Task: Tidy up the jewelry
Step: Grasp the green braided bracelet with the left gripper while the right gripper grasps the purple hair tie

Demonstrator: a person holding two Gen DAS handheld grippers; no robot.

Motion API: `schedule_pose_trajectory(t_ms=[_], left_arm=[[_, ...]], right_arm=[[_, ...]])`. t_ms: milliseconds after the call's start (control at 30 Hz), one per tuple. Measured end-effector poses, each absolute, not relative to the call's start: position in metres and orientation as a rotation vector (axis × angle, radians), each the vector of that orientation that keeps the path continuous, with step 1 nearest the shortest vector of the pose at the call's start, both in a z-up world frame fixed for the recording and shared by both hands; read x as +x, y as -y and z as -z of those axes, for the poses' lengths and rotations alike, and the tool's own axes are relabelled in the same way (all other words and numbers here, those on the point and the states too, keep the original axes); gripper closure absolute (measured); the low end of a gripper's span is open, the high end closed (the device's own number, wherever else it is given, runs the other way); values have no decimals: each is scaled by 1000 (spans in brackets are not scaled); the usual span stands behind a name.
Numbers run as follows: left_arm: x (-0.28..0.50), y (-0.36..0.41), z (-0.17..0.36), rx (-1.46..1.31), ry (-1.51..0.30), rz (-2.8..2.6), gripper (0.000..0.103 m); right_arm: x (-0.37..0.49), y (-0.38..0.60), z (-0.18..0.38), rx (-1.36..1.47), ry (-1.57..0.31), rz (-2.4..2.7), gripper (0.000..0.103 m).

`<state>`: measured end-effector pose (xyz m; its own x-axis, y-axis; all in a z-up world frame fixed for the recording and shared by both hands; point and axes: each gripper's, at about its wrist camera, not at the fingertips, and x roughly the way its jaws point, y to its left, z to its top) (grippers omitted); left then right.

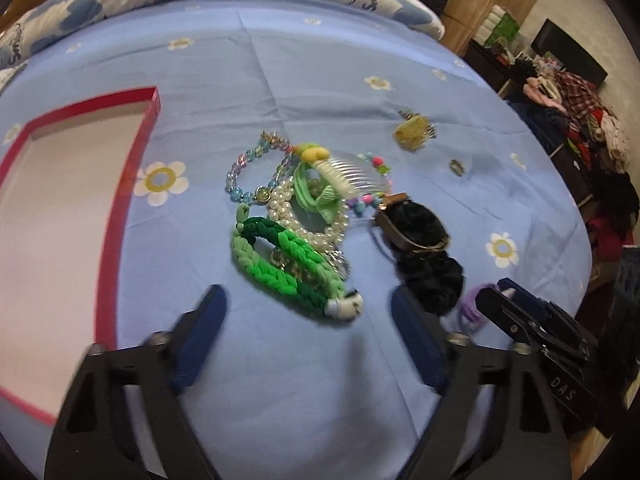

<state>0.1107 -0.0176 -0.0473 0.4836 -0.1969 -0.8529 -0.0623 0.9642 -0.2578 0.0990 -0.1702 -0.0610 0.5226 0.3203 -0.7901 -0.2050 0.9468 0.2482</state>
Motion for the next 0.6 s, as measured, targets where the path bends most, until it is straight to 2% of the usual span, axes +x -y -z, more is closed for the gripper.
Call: schedule_pose_trajectory(t_ms=[33, 167, 200, 233, 267, 400, 600], left_arm=[[114, 18, 52, -266, -1084, 80, 46], [110, 14, 60, -261, -1096, 96, 63], [107, 14, 60, -252, -1096, 103, 74], [105, 13, 60, -251, -1097, 107, 78], [101, 11, 59, -257, -1096, 113, 78], [88, 1, 55, -269, -1081, 122, 82], [69, -12, 36, -267, -1036, 113, 82]], right_arm=[[102, 170, 65, 132, -983, -312, 52], [105, 172, 73, 136, -1006, -299, 62], [104, 173, 73, 134, -1004, -298, 68], [103, 175, 73, 134, -1002, -297, 75], [102, 176, 73, 140, -1005, -298, 89], [99, 179, 71, 165, -1003, -304, 93], [91, 171, 59, 167, -978, -345, 95]])
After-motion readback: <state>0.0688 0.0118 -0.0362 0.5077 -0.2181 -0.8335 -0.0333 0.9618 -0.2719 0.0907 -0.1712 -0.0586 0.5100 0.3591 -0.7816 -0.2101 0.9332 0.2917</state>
